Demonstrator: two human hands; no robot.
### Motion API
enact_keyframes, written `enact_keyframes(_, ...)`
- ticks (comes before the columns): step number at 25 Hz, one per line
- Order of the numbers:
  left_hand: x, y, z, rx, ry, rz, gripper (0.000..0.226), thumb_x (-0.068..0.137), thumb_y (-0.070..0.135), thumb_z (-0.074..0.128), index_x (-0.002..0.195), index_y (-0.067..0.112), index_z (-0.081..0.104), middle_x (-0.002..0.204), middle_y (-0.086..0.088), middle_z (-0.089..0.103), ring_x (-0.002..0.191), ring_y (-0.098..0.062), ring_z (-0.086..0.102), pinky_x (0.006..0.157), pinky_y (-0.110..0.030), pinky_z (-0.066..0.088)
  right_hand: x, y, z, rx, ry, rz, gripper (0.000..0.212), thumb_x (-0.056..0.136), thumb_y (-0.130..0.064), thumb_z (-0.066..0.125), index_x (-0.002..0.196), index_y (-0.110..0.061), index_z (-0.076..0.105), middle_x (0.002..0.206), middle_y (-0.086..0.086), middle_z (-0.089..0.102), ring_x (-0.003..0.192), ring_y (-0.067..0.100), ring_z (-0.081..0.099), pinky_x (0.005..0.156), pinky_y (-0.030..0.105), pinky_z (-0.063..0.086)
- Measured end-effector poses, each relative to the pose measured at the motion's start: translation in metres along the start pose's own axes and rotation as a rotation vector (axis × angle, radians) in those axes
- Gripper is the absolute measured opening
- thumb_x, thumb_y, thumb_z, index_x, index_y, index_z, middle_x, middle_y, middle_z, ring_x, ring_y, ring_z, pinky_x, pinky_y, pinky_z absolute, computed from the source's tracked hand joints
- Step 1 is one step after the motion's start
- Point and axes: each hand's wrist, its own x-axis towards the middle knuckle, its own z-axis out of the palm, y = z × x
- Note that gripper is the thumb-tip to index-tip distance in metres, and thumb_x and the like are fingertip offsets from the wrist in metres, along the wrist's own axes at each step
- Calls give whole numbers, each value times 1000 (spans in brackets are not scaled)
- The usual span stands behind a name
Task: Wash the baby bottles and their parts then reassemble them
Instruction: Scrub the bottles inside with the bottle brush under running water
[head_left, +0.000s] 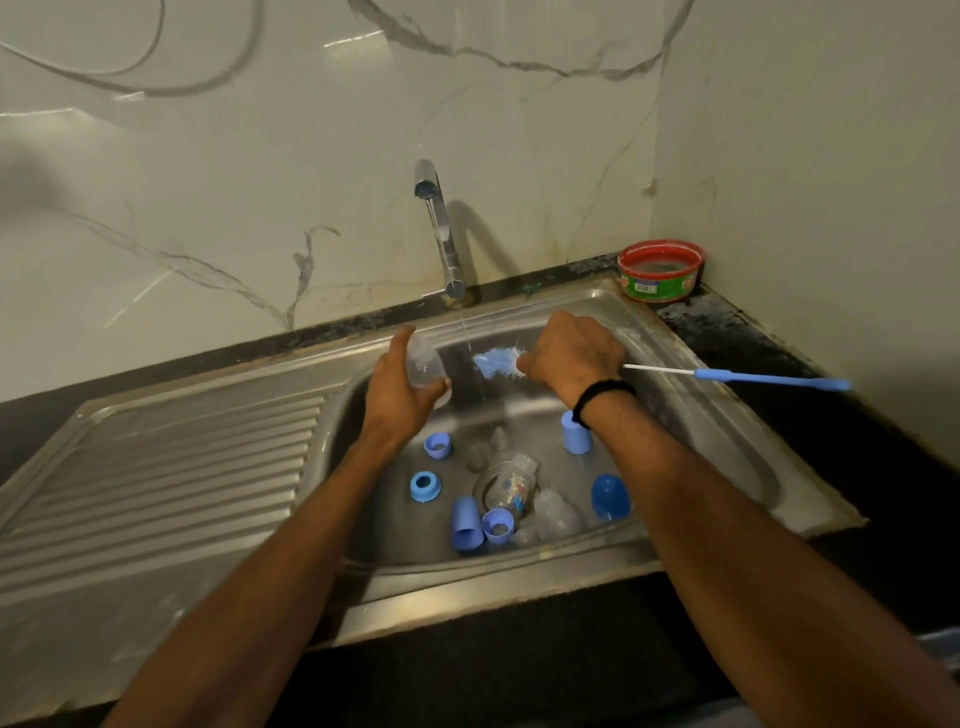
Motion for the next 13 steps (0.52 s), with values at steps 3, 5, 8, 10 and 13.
enact_keyframes(3, -6, -6, 2, 80, -89, 1, 97, 81, 24, 83, 157, 32, 23, 152, -12, 44, 139, -31, 43, 111, -45, 38, -3, -2, 3, -22, 4, -7, 31, 86, -40, 71, 101, -14, 62, 85, 4, 55, 74, 21, 49, 63, 29, 38)
enact_keyframes(5, -5, -8, 4, 71, -85, 24, 96, 83, 26, 81, 157, 35, 21, 153, -12, 43, 139, -30, 42, 111, -46, 38, -1, -3, 4, -32, 9, -9, 31, 86, -41, 71, 99, -15, 61, 86, 4, 58, 74, 20, 48, 62, 29, 37)
enact_keyframes(8, -5, -5, 4, 57, -32, 24, 89, 84, 26, 80, 155, 35, 27, 153, -11, 42, 138, -29, 43, 110, -41, 37, -2, -2, 5, -32, 3, -16, 33, 86, -43, 70, 101, -15, 61, 86, 4, 55, 74, 20, 47, 60, 28, 34)
enact_keyframes(10, -6, -4, 5, 84, -33, 39, 88, 85, 22, 79, 156, 33, 28, 153, -11, 41, 138, -29, 42, 110, -42, 38, -3, -3, 5, -36, 1, -17, 35, 87, -43, 70, 105, -14, 61, 83, 2, 49, 74, 19, 46, 60, 28, 33)
enact_keyframes(13, -9, -4, 3, 57, -6, 68, 86, 87, 16, 77, 157, 29, 28, 155, -12, 37, 139, -28, 40, 112, -44, 38, -2, -1, 8, -34, -13, -17, 35, 88, -42, 70, 105, -14, 60, 82, 2, 48, 74, 19, 46, 60, 28, 34)
